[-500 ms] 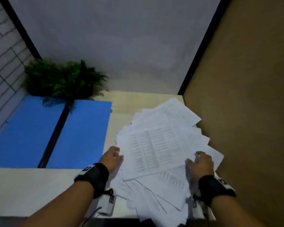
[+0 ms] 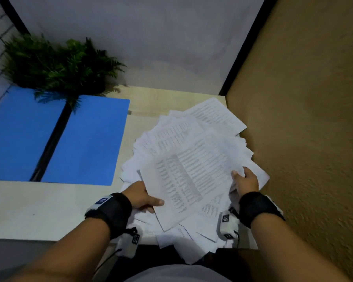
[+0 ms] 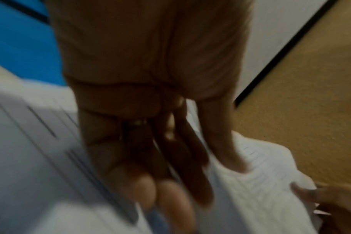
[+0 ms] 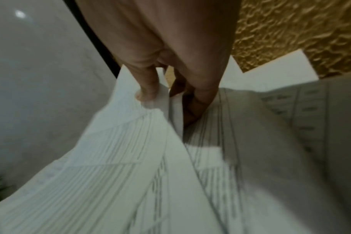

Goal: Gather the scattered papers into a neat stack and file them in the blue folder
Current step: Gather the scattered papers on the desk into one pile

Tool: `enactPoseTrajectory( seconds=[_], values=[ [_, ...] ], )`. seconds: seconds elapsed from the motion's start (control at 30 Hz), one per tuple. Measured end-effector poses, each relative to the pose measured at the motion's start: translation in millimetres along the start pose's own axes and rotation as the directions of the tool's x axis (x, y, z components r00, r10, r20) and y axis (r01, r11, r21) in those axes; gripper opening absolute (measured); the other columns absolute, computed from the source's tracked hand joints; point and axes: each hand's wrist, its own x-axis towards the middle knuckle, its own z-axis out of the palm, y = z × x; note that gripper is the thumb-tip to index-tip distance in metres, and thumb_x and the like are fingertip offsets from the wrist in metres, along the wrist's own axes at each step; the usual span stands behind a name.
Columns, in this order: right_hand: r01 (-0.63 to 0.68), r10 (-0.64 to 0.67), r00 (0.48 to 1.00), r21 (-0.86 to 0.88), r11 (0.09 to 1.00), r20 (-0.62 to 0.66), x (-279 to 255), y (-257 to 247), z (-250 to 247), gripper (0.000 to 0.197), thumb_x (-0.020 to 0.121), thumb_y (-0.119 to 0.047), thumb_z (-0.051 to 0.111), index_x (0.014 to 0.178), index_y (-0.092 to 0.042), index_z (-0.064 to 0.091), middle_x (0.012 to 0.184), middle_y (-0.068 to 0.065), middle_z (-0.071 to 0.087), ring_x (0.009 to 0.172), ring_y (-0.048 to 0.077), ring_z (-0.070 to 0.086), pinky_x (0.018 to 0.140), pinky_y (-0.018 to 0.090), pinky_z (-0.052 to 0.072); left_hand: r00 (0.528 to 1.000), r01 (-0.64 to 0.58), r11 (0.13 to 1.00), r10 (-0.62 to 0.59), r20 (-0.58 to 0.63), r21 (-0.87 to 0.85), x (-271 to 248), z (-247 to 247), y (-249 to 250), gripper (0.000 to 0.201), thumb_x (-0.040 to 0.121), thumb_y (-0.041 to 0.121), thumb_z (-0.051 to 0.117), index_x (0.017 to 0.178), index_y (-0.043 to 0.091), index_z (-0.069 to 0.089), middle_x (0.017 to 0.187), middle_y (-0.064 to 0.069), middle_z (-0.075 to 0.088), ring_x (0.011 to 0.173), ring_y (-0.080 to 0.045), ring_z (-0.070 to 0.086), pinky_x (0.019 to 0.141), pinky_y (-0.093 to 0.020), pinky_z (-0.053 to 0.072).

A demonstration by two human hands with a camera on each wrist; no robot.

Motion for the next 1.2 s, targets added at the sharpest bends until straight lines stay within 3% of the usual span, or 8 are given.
enactPoseTrajectory(
  seconds=[0.17,0.3,0.4,0.5,0.6,0.7,0.97,1.2],
  values=[
    [0.149,-0.153,0.988,-0.224,0.963,0.0,16,-4,-10,0.024,0.095,-0.014,0.05,0.116,-0.008,0.06,0.116,0.014,0.061,0.109,0.032,0.056,0.099,0.046,0.045,0.881,-0.045,0.981,0.129,-0.456,0.19,28,-31,-22,0.041,0.076,0.045,0.075,0.098,0.017,0.054,0.092,-0.004,0.061,0.09,-0.027,0.061,0.071,-0.03,0.045],
    [0.249,-0.246,0.964,-0.019,0.968,0.099,-11,-28,-6,0.014,0.099,-0.003,0.044,0.1,-0.011,0.056,0.086,-0.003,0.06,0.079,0.006,0.056,0.077,0.025,0.042,0.875,-0.209,0.944,0.298,-0.381,0.257,39,-21,-6,0.077,0.073,0.036,0.081,0.136,0.016,0.042,0.126,-0.003,0.053,0.119,-0.019,0.052,0.097,-0.031,0.045],
    [0.19,-0.227,0.963,0.227,0.955,0.148,-30,-38,10,0.015,0.1,-0.004,0.044,0.1,-0.009,0.057,0.083,-0.004,0.063,0.07,-0.003,0.062,0.066,0.015,0.048,0.94,-0.254,0.967,0.245,-0.239,-0.01,36,7,11,0.077,0.079,0.019,0.078,0.142,0.017,0.032,0.126,0.0,0.044,0.119,-0.015,0.044,0.074,-0.007,0.046],
    [0.114,-0.195,0.957,0.343,0.932,0.212,-32,-37,25,0.012,0.098,-0.011,0.051,0.105,-0.007,0.061,0.099,0.0,0.071,0.087,0.004,0.069,0.077,0.021,0.054,0.939,-0.23,0.953,0.163,-0.301,-0.199,43,23,7,0.044,0.084,0.017,0.071,0.123,0.013,0.051,0.13,0.002,0.052,0.118,-0.015,0.052,0.088,-0.021,0.047],
    [0.207,-0.207,0.977,-0.002,0.978,0.055,-6,-30,26,0.017,0.091,-0.019,0.064,0.097,-0.007,0.055,0.095,0.007,0.061,0.091,0.014,0.062,0.08,0.029,0.046,0.88,-0.159,0.973,0.062,-0.471,-0.168,40,18,0,0.04,0.098,0.015,0.052,0.134,-0.001,0.047,0.131,0.004,0.046,0.125,-0.021,0.047,0.092,-0.021,0.03],
    [0.126,-0.126,0.992,-0.392,0.911,0.024,14,-17,17,0.047,0.088,-0.03,0.067,0.127,-0.009,0.05,0.131,0.014,0.053,0.122,0.032,0.05,0.101,0.039,0.042,0.838,-0.06,0.982,-0.049,-0.544,-0.18,41,9,-12,0.038,0.102,0.019,0.042,0.132,-0.004,0.045,0.142,-0.017,0.048,0.129,-0.031,0.046,0.089,-0.023,0.031],
    [0.075,-0.006,0.968,-0.262,0.962,0.253,-4,3,18,0.03,0.092,-0.002,0.058,0.122,0.0,0.055,0.116,0.019,0.062,0.098,0.027,0.056,0.085,0.031,0.044,0.863,-0.038,0.926,-0.158,-0.48,-0.375,57,6,-8,0.05,0.104,0.029,0.033,0.145,0.002,0.03,0.152,-0.016,0.035,0.137,-0.032,0.037,0.109,-0.037,0.03],
    [-0.072,0.216,0.776,-0.257,0.964,0.593,-25,28,2,0.038,0.072,-0.002,0.08,0.108,-0.007,0.069,0.11,0.012,0.073,0.095,0.021,0.071,0.09,0.037,0.056,0.897,-0.12,0.847,-0.13,-0.422,-0.517,65,13,-11,0.043,0.092,0.024,0.062,0.127,0.021,0.036,0.109,-0.001,0.056,0.105,-0.024,0.055,0.09,-0.034,0.042]
  ],
)
